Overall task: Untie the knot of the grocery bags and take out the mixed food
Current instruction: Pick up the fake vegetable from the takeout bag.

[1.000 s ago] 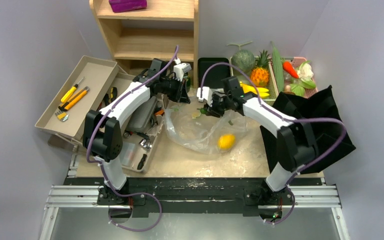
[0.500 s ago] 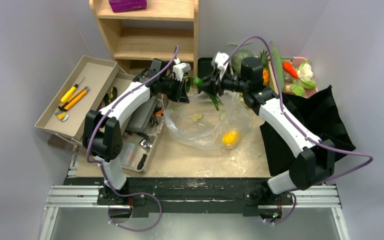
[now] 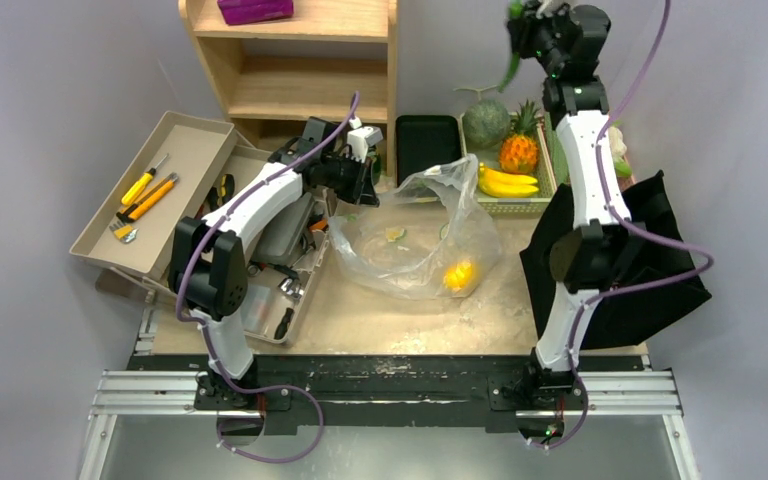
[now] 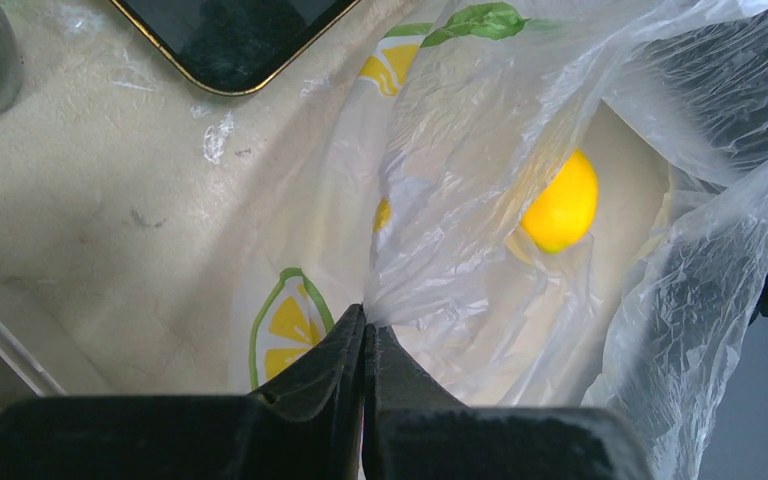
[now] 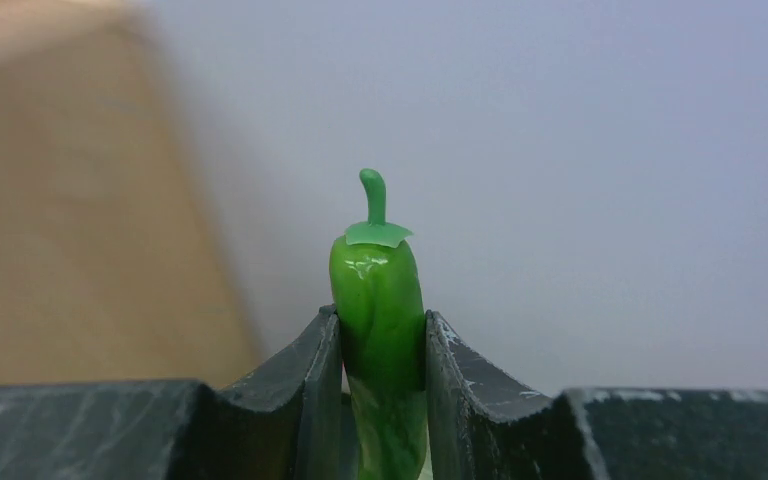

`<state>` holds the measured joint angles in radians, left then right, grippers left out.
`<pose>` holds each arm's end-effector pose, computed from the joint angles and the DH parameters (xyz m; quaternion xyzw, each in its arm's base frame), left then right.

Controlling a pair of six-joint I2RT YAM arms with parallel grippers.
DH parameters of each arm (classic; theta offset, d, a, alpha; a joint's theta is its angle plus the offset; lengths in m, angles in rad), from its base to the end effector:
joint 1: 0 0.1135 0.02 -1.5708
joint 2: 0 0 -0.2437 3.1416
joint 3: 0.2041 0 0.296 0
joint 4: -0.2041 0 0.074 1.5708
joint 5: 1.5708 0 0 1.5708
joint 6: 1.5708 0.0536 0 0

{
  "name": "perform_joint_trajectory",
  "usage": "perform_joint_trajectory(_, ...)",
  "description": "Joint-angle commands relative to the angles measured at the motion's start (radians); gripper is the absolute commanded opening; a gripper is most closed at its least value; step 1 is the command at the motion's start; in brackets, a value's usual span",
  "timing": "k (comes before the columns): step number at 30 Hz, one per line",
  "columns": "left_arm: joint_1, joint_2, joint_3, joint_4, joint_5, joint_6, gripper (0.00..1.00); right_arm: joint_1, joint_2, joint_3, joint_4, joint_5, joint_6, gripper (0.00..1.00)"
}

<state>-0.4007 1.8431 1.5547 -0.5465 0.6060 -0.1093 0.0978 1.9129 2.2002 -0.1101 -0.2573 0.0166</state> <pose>0.4114 -0.2074 0.2358 0.2355 0.8655 -0.3560 0.2620 0.4829 0.0611 0.5049 -0.1241 0.6319 0.1257 0.7546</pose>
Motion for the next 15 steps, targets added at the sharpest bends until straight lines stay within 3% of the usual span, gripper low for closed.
perform_joint_trajectory(1, -0.004, -0.008, 0.016, 0.044, 0.016, 0.005, 0.00, -0.152, 0.152, 0.099, -0.229, 0.292, -0.124, 0.00)
perform_joint_trajectory(9, 0.000, -0.023, -0.048, 0.107, 0.016, 0.005, 0.00, -0.257, 0.269, 0.096, -0.318, 0.474, -0.277, 0.00)
perform_joint_trajectory(15, 0.010, -0.037, -0.083, 0.137, 0.020, 0.005, 0.00, -0.297, 0.305, 0.004, -0.315, 0.496, -0.344, 0.00)
